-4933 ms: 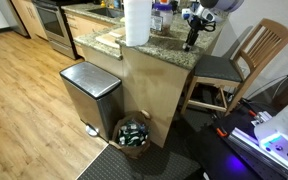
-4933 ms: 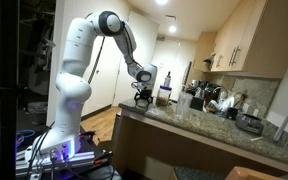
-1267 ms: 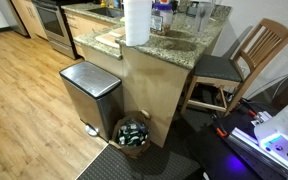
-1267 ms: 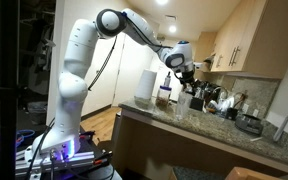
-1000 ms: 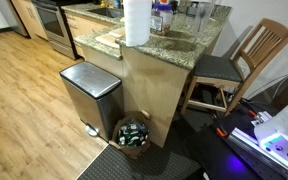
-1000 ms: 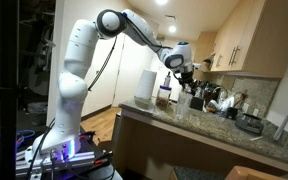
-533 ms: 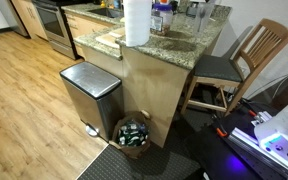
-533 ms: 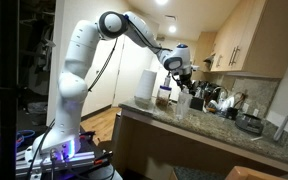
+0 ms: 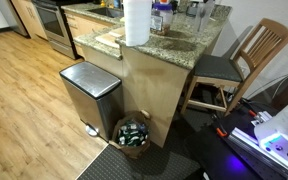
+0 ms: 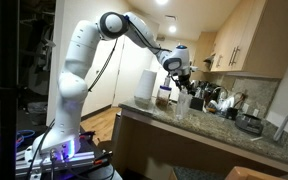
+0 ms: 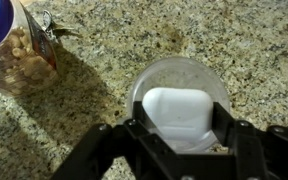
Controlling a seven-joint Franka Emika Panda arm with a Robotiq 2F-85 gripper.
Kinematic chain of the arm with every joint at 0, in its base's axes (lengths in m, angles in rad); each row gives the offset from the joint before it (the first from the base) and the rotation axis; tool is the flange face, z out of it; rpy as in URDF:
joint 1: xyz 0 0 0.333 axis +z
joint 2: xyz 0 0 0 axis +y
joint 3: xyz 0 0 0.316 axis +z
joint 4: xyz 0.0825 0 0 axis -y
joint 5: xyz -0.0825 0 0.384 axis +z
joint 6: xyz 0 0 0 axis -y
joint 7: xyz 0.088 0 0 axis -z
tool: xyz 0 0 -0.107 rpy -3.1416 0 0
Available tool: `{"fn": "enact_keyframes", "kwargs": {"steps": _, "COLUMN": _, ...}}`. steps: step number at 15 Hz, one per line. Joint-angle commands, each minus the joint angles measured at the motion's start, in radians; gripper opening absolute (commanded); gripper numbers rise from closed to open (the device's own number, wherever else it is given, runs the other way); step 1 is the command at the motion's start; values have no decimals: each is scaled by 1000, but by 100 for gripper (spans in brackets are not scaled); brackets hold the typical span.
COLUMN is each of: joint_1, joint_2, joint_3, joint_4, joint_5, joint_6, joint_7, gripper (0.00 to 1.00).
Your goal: Put the white thing on the counter into the cup
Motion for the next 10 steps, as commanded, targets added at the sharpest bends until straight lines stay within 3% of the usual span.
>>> {"fn": "enact_keyframes", "kwargs": {"steps": 1, "joint_1": -1, "joint_2": 13, "joint_3": 3, "joint_4": 6, "joint_5": 8, "joint_6": -1, "joint_7": -19, "gripper": 38}}
{"fn": "enact_keyframes", "kwargs": {"steps": 2, "joint_1": 0, "joint_2": 13, "joint_3": 1, "joint_4": 3, "joint_5": 2, "joint_6": 6, "joint_7": -12, "gripper": 38}}
{"fn": "enact_keyframes", "kwargs": {"steps": 3, "joint_1": -1, "joint_2": 13, "joint_3": -3, "joint_4": 2, "joint_5": -6, "joint_6": 13, "joint_7": -8, "gripper": 56}}
{"fn": "enact_keyframes", "kwargs": {"steps": 4, "joint_1": 0, "joint_2": 12, "joint_3": -5, "joint_4": -2, "joint_5": -11, "joint_6": 27, "joint_7": -3, "gripper": 80}}
{"fn": "enact_keyframes", "kwargs": {"steps": 5, "joint_1": 0, "joint_2": 11, "joint_3": -8, "joint_4": -4, "joint_5": -18, "joint_6": 35, "joint_7": 3, "gripper": 89}}
{"fn": "enact_keyframes", "kwargs": {"steps": 7, "joint_1": 0, "joint_2": 8, "joint_3": -14, "joint_4": -7, "joint_5": -26, "joint_6": 38, "joint_7": 7, "gripper": 99}}
{"fn": "enact_keyframes", "kwargs": {"steps": 10, "joint_1": -1, "joint_2": 6, "joint_3": -18, "joint_4": -10, "joint_5": -24, "joint_6": 47, "joint_7": 4, "gripper": 100}}
